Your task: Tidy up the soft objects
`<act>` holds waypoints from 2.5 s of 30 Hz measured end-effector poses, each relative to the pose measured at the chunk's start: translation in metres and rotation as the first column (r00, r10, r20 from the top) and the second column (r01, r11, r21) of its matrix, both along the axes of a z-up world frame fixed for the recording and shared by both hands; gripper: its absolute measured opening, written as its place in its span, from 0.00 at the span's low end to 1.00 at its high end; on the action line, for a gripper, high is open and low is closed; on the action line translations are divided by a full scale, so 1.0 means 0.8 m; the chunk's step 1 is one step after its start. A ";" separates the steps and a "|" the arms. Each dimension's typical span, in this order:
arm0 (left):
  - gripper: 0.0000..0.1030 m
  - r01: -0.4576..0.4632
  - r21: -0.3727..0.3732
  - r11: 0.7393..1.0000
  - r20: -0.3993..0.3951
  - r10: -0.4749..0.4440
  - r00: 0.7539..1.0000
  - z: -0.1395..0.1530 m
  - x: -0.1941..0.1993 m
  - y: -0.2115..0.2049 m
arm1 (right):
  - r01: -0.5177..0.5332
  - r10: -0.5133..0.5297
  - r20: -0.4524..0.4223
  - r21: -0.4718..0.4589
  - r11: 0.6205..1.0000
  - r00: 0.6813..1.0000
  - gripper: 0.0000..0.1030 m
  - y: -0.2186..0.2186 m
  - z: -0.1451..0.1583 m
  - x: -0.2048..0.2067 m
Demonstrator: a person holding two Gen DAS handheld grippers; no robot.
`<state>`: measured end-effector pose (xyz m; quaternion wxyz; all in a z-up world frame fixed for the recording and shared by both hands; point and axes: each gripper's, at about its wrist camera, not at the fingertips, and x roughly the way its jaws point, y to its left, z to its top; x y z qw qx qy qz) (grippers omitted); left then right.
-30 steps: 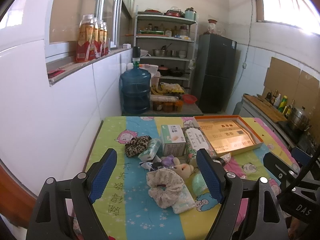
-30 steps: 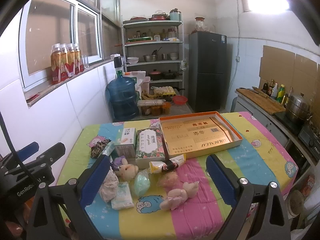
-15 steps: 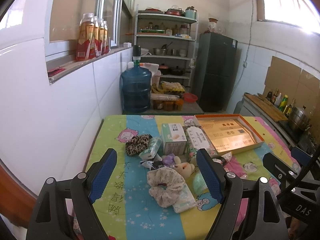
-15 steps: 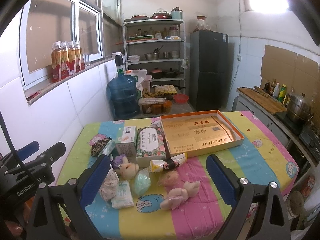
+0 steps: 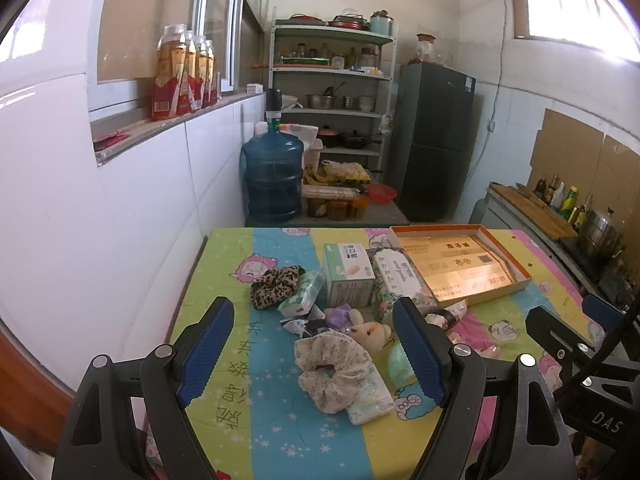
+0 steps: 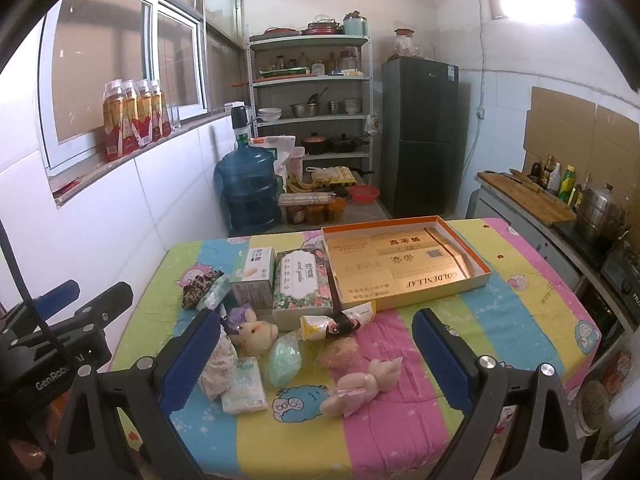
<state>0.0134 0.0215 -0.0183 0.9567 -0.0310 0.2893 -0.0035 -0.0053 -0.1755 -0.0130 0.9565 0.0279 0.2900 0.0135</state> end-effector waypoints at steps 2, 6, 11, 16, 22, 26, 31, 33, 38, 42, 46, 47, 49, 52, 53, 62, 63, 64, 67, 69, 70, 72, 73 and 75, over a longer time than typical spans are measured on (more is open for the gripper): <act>0.80 -0.002 0.000 1.000 -0.002 0.002 1.000 -0.002 0.000 0.000 | -0.001 0.001 -0.002 0.002 1.000 1.000 0.95 -0.002 -0.004 0.000; 0.80 -0.002 0.001 1.000 -0.013 0.002 1.000 -0.009 0.003 0.001 | -0.006 0.006 -0.014 0.001 1.000 1.000 0.95 -0.005 -0.011 0.004; 0.80 0.018 0.002 1.000 -0.012 -0.018 1.000 -0.024 0.007 0.003 | -0.023 0.023 -0.043 0.003 1.000 0.999 0.95 -0.017 -0.026 0.010; 0.80 0.062 -0.018 0.998 -0.024 -0.062 0.998 -0.051 0.013 0.010 | -0.043 0.045 -0.091 0.018 0.999 0.995 0.95 -0.031 -0.049 0.021; 0.80 0.071 -0.023 0.997 -0.041 -0.072 0.997 -0.081 0.024 0.012 | -0.087 0.086 -0.137 -0.001 0.996 0.987 0.95 -0.041 -0.068 0.042; 0.80 0.078 -0.010 0.997 -0.054 -0.078 0.995 -0.100 0.037 0.005 | -0.112 0.113 -0.156 0.012 0.994 0.981 0.95 -0.047 -0.072 0.063; 0.80 0.099 -0.045 0.994 -0.111 -0.103 0.988 -0.126 0.073 -0.006 | -0.141 0.142 -0.163 0.018 0.990 0.976 0.95 -0.057 -0.072 0.089; 0.80 0.092 -0.040 0.995 -0.153 -0.097 0.983 -0.145 0.091 -0.015 | -0.148 0.149 -0.166 0.021 0.989 0.975 0.95 -0.064 -0.073 0.100; 0.54 0.082 -0.053 0.995 -0.241 -0.092 0.966 -0.186 0.115 -0.028 | -0.167 0.173 -0.217 0.046 0.985 0.961 0.95 -0.082 -0.085 0.122; 0.36 0.084 -0.066 0.994 -0.254 -0.098 0.962 -0.202 0.114 -0.029 | -0.204 0.209 -0.261 0.047 0.978 0.942 0.94 -0.083 -0.099 0.132; 0.16 0.090 -0.082 0.993 -0.228 -0.106 0.968 -0.199 0.103 -0.029 | -0.254 0.258 -0.259 0.052 0.966 0.931 0.87 -0.076 -0.105 0.140; 0.14 0.088 -0.086 0.992 -0.223 -0.106 0.969 -0.196 0.099 -0.028 | -0.263 0.270 -0.252 0.059 0.963 0.929 0.86 -0.075 -0.107 0.143; 0.11 0.084 -0.096 0.992 -0.203 -0.102 0.974 -0.189 0.092 -0.026 | -0.277 0.285 -0.244 0.066 0.959 0.927 0.84 -0.073 -0.111 0.151; 0.10 0.076 -0.089 0.993 -0.153 -0.089 0.984 -0.168 0.080 -0.021 | -0.304 0.307 -0.241 0.050 0.951 0.921 0.84 -0.069 -0.121 0.165; 0.10 0.072 -0.081 0.994 -0.137 -0.082 0.987 -0.161 0.077 -0.021 | -0.320 0.319 -0.245 0.035 0.947 0.916 0.84 -0.066 -0.125 0.170; 0.10 0.018 -0.074 0.997 -0.057 -0.022 0.998 -0.111 0.064 -0.007 | -0.478 0.493 -0.297 0.127 0.869 0.818 0.84 -0.033 -0.139 0.171; 0.10 0.015 -0.075 0.997 -0.054 -0.019 0.998 -0.110 0.062 -0.006 | -0.496 0.518 -0.290 0.149 0.855 0.805 0.84 -0.028 -0.136 0.169; 0.10 0.011 -0.075 0.997 -0.054 -0.016 0.998 -0.108 0.061 -0.005 | -0.511 0.535 -0.283 0.160 0.844 0.796 0.84 -0.024 -0.134 0.166; 0.10 0.000 -0.077 0.997 -0.063 -0.005 0.998 -0.107 0.059 -0.002 | -0.561 0.569 -0.286 0.119 0.819 0.771 0.76 -0.002 -0.138 0.158; 0.10 -0.009 -0.077 0.997 -0.066 0.004 0.998 -0.107 0.057 0.000 | -0.582 0.579 -0.317 0.095 0.808 0.751 0.61 0.011 -0.147 0.160; 0.10 -0.015 -0.078 0.997 -0.071 0.010 0.997 -0.107 0.056 0.003 | -0.588 0.580 -0.333 0.090 0.804 0.743 0.55 0.016 -0.153 0.162; 0.10 -0.027 -0.074 0.997 -0.076 0.022 0.997 -0.109 0.052 0.007 | -0.588 0.573 -0.373 0.085 0.805 0.730 0.46 0.024 -0.168 0.166; 0.10 -0.034 -0.073 0.997 -0.078 0.028 0.997 -0.109 0.050 0.010 | -0.583 0.566 -0.393 0.089 0.808 0.724 0.34 0.025 -0.174 0.168; 0.10 -0.049 -0.071 0.996 -0.079 0.043 0.996 -0.109 0.045 0.016 | -0.563 0.552 -0.410 0.107 0.820 0.726 0.27 0.023 -0.180 0.171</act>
